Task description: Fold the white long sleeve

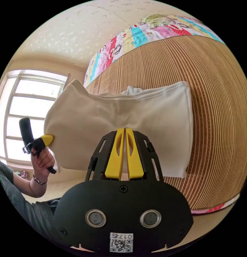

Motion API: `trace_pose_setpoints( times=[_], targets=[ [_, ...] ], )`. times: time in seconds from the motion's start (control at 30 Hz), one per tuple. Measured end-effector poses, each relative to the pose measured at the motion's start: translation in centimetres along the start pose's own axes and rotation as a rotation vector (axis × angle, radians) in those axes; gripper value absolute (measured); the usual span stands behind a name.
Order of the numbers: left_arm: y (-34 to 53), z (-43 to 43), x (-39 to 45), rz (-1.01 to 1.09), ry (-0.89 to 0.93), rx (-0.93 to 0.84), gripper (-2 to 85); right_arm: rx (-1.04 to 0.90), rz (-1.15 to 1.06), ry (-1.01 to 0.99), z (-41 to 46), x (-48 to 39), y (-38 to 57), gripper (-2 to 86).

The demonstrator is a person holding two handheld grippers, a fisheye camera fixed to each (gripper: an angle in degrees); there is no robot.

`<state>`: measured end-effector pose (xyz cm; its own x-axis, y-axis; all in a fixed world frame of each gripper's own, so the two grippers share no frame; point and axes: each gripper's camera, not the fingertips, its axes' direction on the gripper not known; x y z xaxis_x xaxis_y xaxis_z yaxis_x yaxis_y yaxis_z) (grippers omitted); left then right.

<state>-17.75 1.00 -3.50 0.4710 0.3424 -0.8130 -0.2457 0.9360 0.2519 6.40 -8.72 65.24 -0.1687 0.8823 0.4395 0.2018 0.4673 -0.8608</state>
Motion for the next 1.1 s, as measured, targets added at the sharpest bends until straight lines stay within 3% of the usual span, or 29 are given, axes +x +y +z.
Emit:
trace_pose_setpoints(
  times=[0.17, 0.27, 0.33, 0.4, 0.47, 0.57, 0.63, 0.73, 0.93, 1.03, 1.1],
  targets=[
    [-3.5, 13.3, 5.7, 0.158, 0.000, -0.184, 6.4, 0.148, 0.228, 0.002, -9.3, 11.7, 5.2, 1.8],
    [-3.2, 19.0, 6.7, 0.157, 0.141, -0.304, 10.5, 0.207, 0.311, 0.000, -13.0, 16.9, 6.6, 4.1],
    [-2.1, 18.7, 7.4, 0.161, 0.254, -0.258, 11.7, 0.220, 0.323, -0.026, -14.4, 19.2, 6.5, 7.3],
    [-1.1, 17.3, 7.4, 0.160, 0.252, -0.210, 12.7, 0.198, 0.311, -0.102, -14.8, 21.4, 5.9, 11.1],
    [-0.1, 14.8, 5.7, 0.078, 0.128, -0.102, 13.9, 0.123, 0.277, -0.237, -13.8, 23.7, 4.1, 16.2],
    [1.7, 10.4, -2.1, -0.249, -0.045, 0.090, 16.1, 0.013, 0.225, -0.307, -11.0, 25.2, 1.4, 20.3],
    [2.4, 10.3, -9.4, -0.486, 0.031, 0.078, 20.3, -0.067, 0.185, -0.305, -9.0, 25.7, -0.3, 22.3],
    [2.7, 11.3, -14.8, -0.620, 0.069, 0.085, 25.1, -0.198, 0.132, -0.324, -5.7, 26.6, -2.7, 24.0],
    [0.2, 14.2, -15.2, -0.536, 0.051, -0.005, 24.2, -0.338, 0.120, -0.380, -1.9, 29.0, -3.1, 20.9],
    [-0.1, 16.3, -15.1, -0.515, 0.238, -0.131, 20.6, -0.335, 0.135, -0.385, -1.7, 29.7, -1.9, 18.7],
    [0.3, 16.6, -15.2, -0.514, 0.242, -0.209, 19.6, -0.358, 0.105, -0.401, -1.3, 29.3, -0.7, 17.5]
  ],
)
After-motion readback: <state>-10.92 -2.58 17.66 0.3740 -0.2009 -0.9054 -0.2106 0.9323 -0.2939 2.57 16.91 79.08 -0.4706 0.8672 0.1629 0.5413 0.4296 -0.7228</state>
